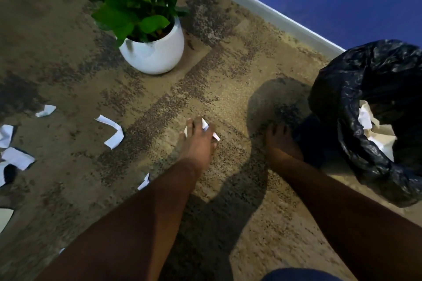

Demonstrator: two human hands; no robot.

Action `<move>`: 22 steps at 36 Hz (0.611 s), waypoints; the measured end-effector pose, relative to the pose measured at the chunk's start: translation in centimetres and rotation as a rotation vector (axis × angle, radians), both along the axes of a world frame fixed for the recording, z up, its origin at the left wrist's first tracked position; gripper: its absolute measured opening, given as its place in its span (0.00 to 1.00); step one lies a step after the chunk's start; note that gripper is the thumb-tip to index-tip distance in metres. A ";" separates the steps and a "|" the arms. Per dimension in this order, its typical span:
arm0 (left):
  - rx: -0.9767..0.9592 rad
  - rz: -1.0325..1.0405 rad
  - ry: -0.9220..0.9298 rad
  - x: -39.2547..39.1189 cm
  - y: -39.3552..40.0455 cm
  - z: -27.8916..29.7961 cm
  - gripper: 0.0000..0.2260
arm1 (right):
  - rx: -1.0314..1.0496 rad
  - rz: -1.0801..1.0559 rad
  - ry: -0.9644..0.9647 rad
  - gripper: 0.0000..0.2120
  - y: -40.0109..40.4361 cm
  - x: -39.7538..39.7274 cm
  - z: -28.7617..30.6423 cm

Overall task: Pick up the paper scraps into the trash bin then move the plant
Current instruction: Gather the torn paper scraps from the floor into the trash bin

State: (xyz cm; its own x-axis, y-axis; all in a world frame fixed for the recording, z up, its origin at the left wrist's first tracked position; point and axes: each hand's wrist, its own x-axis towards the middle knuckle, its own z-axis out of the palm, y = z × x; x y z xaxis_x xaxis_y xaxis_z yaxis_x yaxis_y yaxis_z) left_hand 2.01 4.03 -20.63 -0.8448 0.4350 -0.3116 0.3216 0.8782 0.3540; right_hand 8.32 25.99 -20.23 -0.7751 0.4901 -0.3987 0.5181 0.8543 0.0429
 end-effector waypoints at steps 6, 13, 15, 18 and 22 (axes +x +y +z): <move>0.083 -0.050 0.164 0.5 0.1 0.2 0.19 | 0.119 0.042 0.057 0.24 -0.1 0.2 -0.6; 0.071 -0.070 0.212 1.0 -0.1 0.1 0.20 | -0.059 0.021 0.115 0.20 -1.2 0.7 1.3; 0.097 -0.040 0.209 1.0 -0.2 0.2 0.18 | -0.011 0.030 0.047 0.19 -1.4 1.3 1.4; 0.181 0.039 0.188 0.9 -0.4 0.2 0.16 | 0.040 0.128 0.018 0.21 -1.6 1.9 0.1; 0.249 0.062 0.166 0.7 -0.5 0.2 0.16 | 0.179 0.217 0.046 0.21 -1.4 2.2 0.0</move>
State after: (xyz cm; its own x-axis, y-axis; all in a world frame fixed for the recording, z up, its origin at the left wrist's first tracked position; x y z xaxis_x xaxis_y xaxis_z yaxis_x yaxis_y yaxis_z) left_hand 2.71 3.52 -20.41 -0.9027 0.4265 -0.0572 0.3414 0.7908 0.5080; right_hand 10.52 24.59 -20.26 -0.8848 0.3703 -0.2828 0.3290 0.9263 0.1836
